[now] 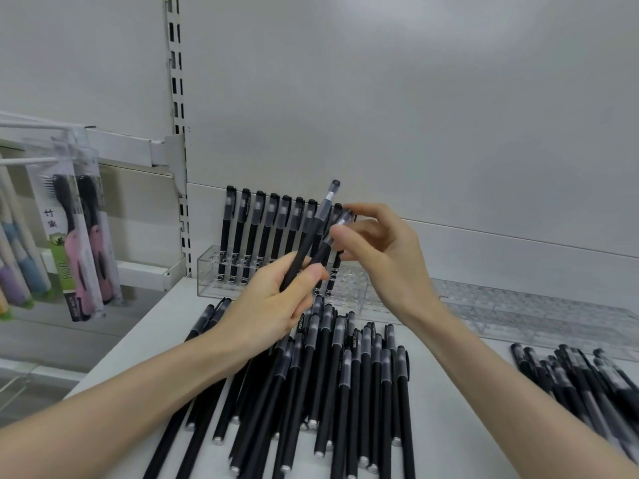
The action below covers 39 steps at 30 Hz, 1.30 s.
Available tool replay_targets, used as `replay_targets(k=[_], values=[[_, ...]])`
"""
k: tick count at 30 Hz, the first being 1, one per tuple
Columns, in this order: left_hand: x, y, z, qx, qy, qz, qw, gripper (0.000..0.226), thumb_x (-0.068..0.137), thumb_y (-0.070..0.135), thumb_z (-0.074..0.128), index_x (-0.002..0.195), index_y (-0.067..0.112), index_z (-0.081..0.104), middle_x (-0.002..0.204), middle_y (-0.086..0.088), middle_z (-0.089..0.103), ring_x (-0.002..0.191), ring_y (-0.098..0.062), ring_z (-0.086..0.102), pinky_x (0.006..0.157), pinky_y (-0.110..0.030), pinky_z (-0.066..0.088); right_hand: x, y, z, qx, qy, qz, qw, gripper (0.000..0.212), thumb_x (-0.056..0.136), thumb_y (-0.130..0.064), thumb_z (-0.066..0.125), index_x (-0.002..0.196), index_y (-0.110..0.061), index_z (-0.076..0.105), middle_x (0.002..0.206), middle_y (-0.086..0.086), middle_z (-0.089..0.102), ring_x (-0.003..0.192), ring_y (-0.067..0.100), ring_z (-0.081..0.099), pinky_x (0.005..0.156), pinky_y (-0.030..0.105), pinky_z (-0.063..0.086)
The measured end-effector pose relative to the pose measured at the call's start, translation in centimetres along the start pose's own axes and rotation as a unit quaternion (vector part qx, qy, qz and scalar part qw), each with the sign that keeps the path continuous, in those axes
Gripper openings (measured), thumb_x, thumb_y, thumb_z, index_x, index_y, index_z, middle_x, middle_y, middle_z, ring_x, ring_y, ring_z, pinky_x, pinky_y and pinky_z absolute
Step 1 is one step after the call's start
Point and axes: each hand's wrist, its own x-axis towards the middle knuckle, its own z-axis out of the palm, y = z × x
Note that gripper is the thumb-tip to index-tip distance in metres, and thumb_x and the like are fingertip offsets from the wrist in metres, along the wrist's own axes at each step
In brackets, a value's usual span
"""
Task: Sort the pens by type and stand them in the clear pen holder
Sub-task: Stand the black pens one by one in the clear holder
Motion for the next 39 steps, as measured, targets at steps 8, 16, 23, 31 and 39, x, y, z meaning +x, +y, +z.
replay_targets(k=[8, 16, 23, 31, 39], values=[[-0.1, -0.2, 0.3, -0.006, 0.004, 0.006, 1.0, 0.021, 0.099, 0.028, 0.042, 0.101, 0.016, 0.059, 0.055, 0.003, 0.038, 0.039, -0.005, 0.028, 0.037, -0.014, 0.024, -0.6, -1.0, 0.1, 0.132, -0.015, 0.055, 0.99, 0.035, 0.089, -0.008, 0.063, 0.122, -0.013, 0.058, 0.096, 0.017, 0.07, 0.079, 0.02, 0.072, 0.071, 0.026, 0.057], [0.3, -0.2, -0.1, -0.005, 0.064, 0.002, 0.998, 0.023, 0.099, 0.028, 0.041, 0.101, 0.016, 0.06, 0.065, 0.002, 0.054, 0.042, -0.009, 0.036, 0.037, -0.015, 0.026, 0.3, -1.8, -1.1, 0.11, 0.07, 0.027, 0.991, 0.04, 0.088, 0.003, 0.061, 0.122, -0.013, 0.049, 0.091, 0.014, 0.067, 0.073, 0.014, 0.071, 0.068, 0.022, 0.057], [0.1, -0.1, 0.1, 0.003, 0.061, 0.001, 0.998, 0.023, 0.099, 0.026, 0.04, 0.097, 0.012, 0.058, 0.052, 0.005, 0.032, 0.042, -0.007, 0.024, 0.037, -0.015, 0.023, 2.5, -0.5, -3.2, -0.034, 0.14, -0.063, 0.988, 0.034, 0.088, 0.003, 0.06, 0.111, -0.023, 0.055, 0.093, 0.006, 0.06, 0.073, 0.019, 0.067, 0.069, 0.028, 0.059], [0.1, -0.1, 0.0, -0.012, 0.057, -0.015, 0.998, 0.035, 0.102, 0.033, 0.031, 0.089, 0.009, 0.053, 0.048, 0.007, 0.029, 0.039, -0.008, 0.021, 0.035, -0.015, 0.021, 3.3, 1.4, -2.3, -0.056, 0.13, -0.079, 0.987, 0.035, 0.086, 0.002, 0.062, 0.109, -0.024, 0.057, 0.084, -0.006, 0.058, 0.076, 0.022, 0.066, 0.077, 0.036, 0.059], [0.2, -0.3, 0.0, -0.002, 0.043, 0.002, 0.999, 0.022, 0.099, 0.025, 0.04, 0.094, 0.013, 0.058, 0.053, 0.003, 0.043, 0.044, -0.013, 0.032, 0.041, -0.023, 0.026, 2.9, 2.8, -2.2, -0.164, 0.082, -0.084, 0.979, 0.033, 0.085, -0.004, 0.067, 0.111, -0.024, 0.062, 0.077, -0.008, 0.064, 0.074, 0.006, 0.062, 0.074, 0.021, 0.052]])
